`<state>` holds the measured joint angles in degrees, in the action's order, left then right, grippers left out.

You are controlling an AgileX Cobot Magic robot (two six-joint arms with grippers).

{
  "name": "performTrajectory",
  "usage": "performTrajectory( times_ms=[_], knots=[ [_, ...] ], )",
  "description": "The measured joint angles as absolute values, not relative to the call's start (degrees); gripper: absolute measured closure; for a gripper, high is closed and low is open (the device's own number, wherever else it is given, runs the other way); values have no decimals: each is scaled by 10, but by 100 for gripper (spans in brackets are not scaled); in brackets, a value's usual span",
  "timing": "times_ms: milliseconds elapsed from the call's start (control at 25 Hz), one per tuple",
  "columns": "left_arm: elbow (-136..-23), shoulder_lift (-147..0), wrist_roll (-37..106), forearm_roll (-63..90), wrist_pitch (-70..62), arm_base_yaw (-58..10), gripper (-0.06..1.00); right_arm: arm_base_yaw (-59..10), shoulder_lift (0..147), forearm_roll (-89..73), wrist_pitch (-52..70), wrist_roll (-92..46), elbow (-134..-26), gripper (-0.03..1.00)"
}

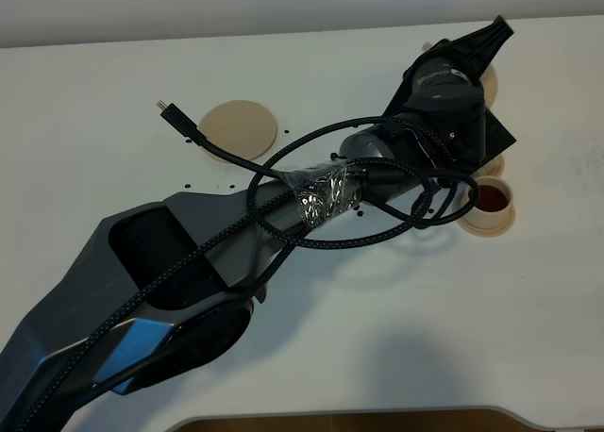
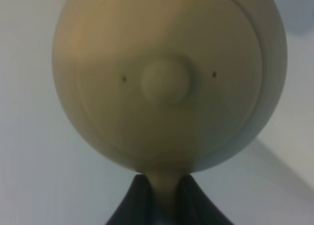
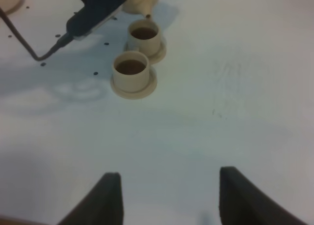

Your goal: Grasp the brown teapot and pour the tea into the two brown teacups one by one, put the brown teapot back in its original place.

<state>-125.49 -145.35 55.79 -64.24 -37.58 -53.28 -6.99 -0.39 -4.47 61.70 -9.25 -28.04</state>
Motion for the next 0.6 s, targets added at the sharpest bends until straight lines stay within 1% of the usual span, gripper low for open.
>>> performTrajectory(
  times_ms=[240, 600],
  knots=[
    [-1255, -1444, 531, -598, -445, -529, 82, -70, -4, -45, 617, -93, -280, 53],
    [-1255, -1345, 384, -511, -549, -521, 82, -70, -4, -45, 617, -93, -280, 53]
  ],
)
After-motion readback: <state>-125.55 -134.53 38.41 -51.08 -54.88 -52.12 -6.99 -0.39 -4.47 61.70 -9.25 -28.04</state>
